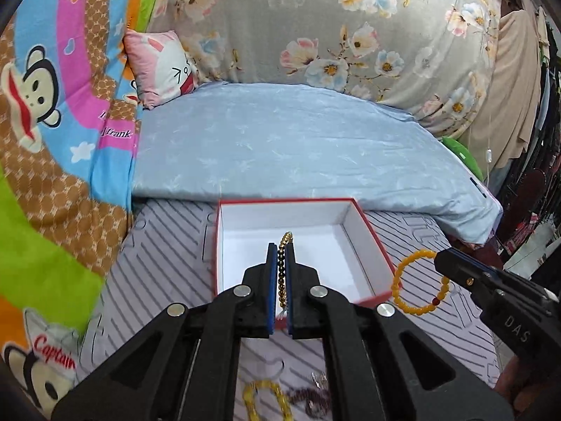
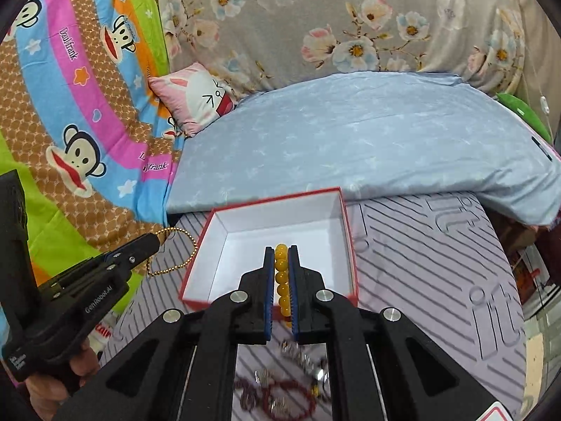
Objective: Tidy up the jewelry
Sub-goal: 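Carry both bracelets into the red box and open both tools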
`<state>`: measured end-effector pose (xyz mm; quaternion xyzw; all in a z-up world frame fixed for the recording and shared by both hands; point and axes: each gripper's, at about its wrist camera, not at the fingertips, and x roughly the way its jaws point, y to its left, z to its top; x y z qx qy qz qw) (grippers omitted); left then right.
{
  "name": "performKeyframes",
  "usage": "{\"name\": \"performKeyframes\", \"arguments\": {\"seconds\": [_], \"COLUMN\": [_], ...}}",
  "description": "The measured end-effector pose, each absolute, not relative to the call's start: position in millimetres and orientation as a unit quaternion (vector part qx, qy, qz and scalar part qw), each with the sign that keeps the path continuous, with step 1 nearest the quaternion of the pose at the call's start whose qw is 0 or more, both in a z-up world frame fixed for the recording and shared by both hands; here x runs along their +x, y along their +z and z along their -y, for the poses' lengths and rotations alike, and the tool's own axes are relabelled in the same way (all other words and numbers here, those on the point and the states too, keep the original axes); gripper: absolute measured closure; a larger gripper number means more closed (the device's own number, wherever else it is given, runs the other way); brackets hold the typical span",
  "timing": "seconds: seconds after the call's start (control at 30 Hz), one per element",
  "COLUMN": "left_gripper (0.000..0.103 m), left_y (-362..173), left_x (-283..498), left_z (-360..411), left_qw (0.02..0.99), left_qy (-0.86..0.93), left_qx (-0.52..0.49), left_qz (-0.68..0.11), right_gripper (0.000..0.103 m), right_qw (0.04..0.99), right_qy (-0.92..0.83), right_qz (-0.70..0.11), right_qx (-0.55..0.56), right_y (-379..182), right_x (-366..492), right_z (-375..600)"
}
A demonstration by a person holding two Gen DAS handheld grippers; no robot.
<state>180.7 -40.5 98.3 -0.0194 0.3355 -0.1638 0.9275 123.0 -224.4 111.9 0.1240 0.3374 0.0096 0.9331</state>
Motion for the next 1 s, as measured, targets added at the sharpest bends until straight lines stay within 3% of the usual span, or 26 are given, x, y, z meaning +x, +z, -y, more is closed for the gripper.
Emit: {"name": "performKeyframes", "arguments": {"seconds": [0.23, 0.67, 0.73, 0.8, 0.83, 0.87, 1.0], "left_gripper": [0.1, 0.1, 0.098, 0.087, 0.069, 0.059, 0.059], "left_y": [72, 29, 24, 20, 19, 19, 20], "left_x": [242, 284, 288, 291, 292, 292, 291], "left_z": [50, 72, 73, 74, 74, 75, 72], "left_qw": [0.922, 0.911, 0.91, 0.91, 0.909, 0.91, 0.912], "left_qy": [-0.155, -0.146, -0.146, -0.14, -0.139, -0.136, -0.131], "left_qx": [-0.013, 0.012, 0.015, 0.019, 0.02, 0.022, 0.019], "left_qz": [-0.355, -0.384, -0.388, -0.391, -0.392, -0.391, -0.387], "right_gripper": [0.096, 0.096, 0.087, 0.079, 0.076, 0.075, 0.075], "right_qw": [0.923, 0.908, 0.911, 0.912, 0.913, 0.914, 0.914], "right_qy": [0.008, -0.002, -0.007, -0.014, -0.015, -0.016, -0.014], "right_qz": [-0.361, -0.403, -0.401, -0.399, -0.396, -0.395, -0.393], "right_qx": [0.133, 0.112, 0.1, 0.092, 0.093, 0.095, 0.1], "right_y": [87, 41, 39, 39, 39, 40, 41], "right_x": [193, 247, 249, 249, 248, 247, 241], "right_z": [229, 226, 225, 224, 225, 226, 229]}}
